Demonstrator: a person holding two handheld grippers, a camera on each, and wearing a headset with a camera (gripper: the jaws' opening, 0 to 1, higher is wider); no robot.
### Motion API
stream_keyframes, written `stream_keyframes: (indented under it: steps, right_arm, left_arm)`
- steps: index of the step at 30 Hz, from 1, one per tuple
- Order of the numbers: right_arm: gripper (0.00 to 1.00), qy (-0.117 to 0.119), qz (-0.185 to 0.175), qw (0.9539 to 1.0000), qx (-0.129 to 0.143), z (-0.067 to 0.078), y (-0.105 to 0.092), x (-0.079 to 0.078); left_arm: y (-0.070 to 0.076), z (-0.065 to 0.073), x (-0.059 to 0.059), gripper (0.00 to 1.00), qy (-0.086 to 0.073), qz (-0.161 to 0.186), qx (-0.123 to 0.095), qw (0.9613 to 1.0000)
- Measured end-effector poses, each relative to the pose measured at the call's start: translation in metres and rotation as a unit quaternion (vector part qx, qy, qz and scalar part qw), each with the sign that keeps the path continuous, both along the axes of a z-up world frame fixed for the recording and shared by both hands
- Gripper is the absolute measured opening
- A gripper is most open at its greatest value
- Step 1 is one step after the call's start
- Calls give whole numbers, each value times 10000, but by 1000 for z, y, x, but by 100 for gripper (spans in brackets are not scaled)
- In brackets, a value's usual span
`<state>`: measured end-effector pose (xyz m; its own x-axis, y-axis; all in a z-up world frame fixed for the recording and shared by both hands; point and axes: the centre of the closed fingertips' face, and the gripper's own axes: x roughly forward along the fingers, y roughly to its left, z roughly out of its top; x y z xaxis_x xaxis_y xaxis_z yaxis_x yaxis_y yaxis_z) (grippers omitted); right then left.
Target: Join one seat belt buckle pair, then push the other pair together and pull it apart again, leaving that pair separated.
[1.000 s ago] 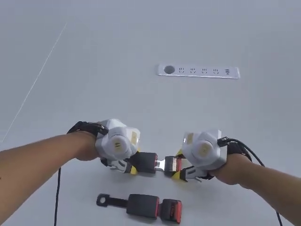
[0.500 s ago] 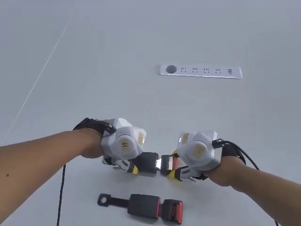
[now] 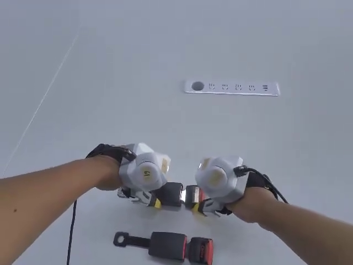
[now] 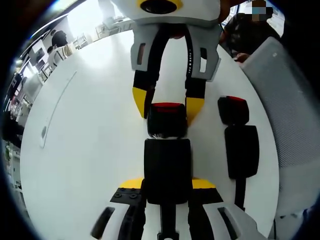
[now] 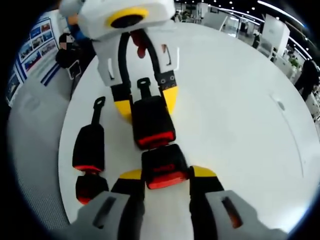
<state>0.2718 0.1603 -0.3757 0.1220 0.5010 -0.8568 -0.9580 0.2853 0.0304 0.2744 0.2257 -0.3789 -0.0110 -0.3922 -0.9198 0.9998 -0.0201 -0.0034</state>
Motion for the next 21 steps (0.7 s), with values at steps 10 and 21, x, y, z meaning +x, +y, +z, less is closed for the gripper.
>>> stream_keyframes:
  steps: [10, 21]
  right_arm:
    - [34, -12, 23, 10000, -74, 1, -1, 1]
    - [35, -41, 89, 9999, -80, -1, -3, 1]
  left_arm:
    - [-1, 1, 0, 33, -3, -12, 24, 10000]
    - [-1, 0, 2, 33, 6, -24, -22, 10000]
